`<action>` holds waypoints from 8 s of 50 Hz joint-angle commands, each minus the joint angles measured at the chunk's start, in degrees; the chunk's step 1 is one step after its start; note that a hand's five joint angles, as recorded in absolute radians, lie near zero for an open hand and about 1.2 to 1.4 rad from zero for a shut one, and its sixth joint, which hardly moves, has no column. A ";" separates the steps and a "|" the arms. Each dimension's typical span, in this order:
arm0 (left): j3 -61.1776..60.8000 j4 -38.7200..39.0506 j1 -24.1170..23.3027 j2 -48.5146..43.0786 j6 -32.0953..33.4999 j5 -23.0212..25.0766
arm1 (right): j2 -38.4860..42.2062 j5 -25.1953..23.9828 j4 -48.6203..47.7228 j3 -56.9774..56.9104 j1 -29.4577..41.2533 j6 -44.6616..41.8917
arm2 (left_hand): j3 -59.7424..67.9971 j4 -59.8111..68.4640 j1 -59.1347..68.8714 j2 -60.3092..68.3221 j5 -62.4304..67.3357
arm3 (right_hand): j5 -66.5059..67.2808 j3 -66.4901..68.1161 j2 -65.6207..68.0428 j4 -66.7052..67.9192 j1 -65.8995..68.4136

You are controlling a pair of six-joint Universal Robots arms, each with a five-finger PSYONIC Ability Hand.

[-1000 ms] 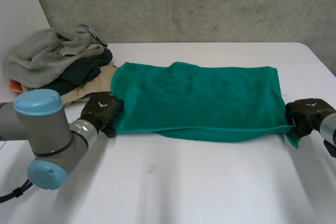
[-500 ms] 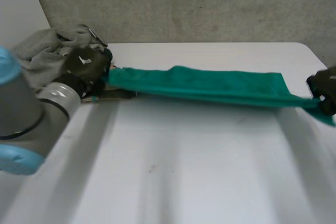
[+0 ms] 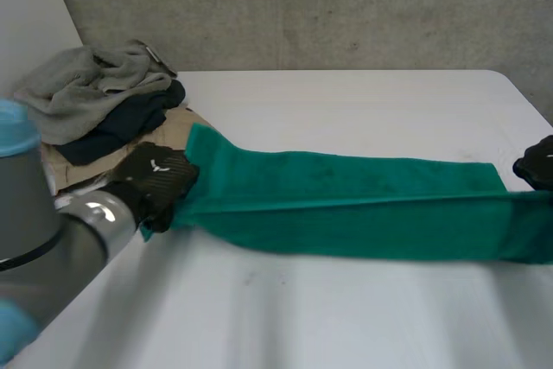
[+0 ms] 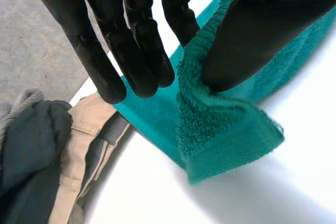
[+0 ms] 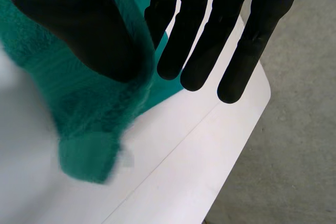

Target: Fold the laundry.

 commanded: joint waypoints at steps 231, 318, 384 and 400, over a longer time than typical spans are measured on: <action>24.88 2.51 -11.62 -9.57 -25.99 23.59 | 22.54 -3.71 -21.82 -0.38 20.75 66.68 | -57.10 -57.40 -54.66 -57.38 -55.07 | -56.62 -58.23 -57.95 -58.74 -55.23; 28.31 2.78 -16.99 -9.57 -26.52 22.10 | 55.61 18.47 -14.77 -62.54 -8.08 53.29 | -56.94 -57.23 -54.50 -57.22 -54.90 | -56.62 -58.23 -57.95 -58.74 -55.23; 30.08 39.78 9.66 -10.82 -15.87 2.67 | 5.85 -11.72 -34.74 13.42 10.99 19.84 | 11.67 11.38 14.11 11.39 13.71 | -56.62 -58.23 -57.95 -58.74 -55.23; 25.76 31.69 -13.55 -12.02 -44.37 9.09 | 0.04 -4.94 -34.39 11.13 8.28 31.53 | 11.67 11.38 14.11 11.39 13.71 | -56.62 -58.23 -57.95 -58.74 -55.23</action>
